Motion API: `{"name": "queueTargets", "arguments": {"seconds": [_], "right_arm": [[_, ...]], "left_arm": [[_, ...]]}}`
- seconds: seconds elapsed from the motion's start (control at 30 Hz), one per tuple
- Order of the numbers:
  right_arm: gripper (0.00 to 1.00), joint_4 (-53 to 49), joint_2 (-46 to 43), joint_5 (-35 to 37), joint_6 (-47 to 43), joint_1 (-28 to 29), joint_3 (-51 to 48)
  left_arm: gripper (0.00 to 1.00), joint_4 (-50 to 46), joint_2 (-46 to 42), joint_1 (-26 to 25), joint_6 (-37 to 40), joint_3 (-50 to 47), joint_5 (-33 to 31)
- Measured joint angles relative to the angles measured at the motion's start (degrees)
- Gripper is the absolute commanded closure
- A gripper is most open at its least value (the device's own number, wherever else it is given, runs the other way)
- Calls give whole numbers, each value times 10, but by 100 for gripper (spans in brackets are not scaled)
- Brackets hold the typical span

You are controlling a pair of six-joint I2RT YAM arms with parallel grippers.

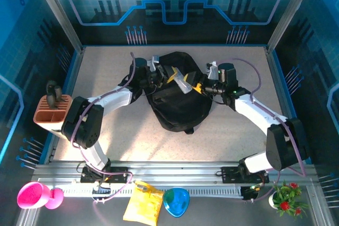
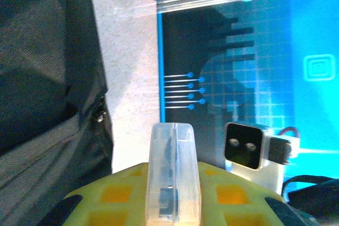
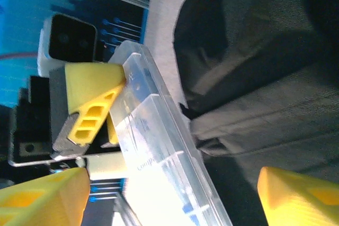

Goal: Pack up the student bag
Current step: Pass the loose stationery, then open the student bag at the center of the table.

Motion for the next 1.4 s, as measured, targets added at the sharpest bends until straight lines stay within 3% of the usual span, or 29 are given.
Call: {"name": "queueTargets", "arguments": {"seconds": [0.2, 0.4, 0.5, 0.6, 0.7, 0.8, 0.97, 1.13, 1.4], "right_arm": [[31, 108, 45, -20, 106, 10, -10], [53, 190, 52, -26, 162, 17, -13], [66, 209, 53, -25, 177, 17, -21], [75, 221, 53, -28, 181, 17, -26], [78, 206, 52, -21, 173, 16, -27], [78, 167, 48, -12, 154, 16, -27], [79, 72, 18, 12, 104, 5, -30], [79, -11, -5, 40, 59, -2, -29], [78, -93, -8, 63, 21, -3, -5]], "left_arm": [[86, 68, -1, 7, -43, -20, -18], [82, 109, 0, 7, -83, -24, -24], [72, 125, 0, 9, -94, -24, -26], [54, 117, 0, 9, -92, -32, -31], [35, 86, -2, 10, -69, -36, -41], [28, 16, -20, 14, -16, -39, -64], [29, -141, -55, 17, 120, -23, -125], [42, -266, -44, 17, 237, 19, -169], [58, -363, 32, 4, 329, 91, -190]]}}
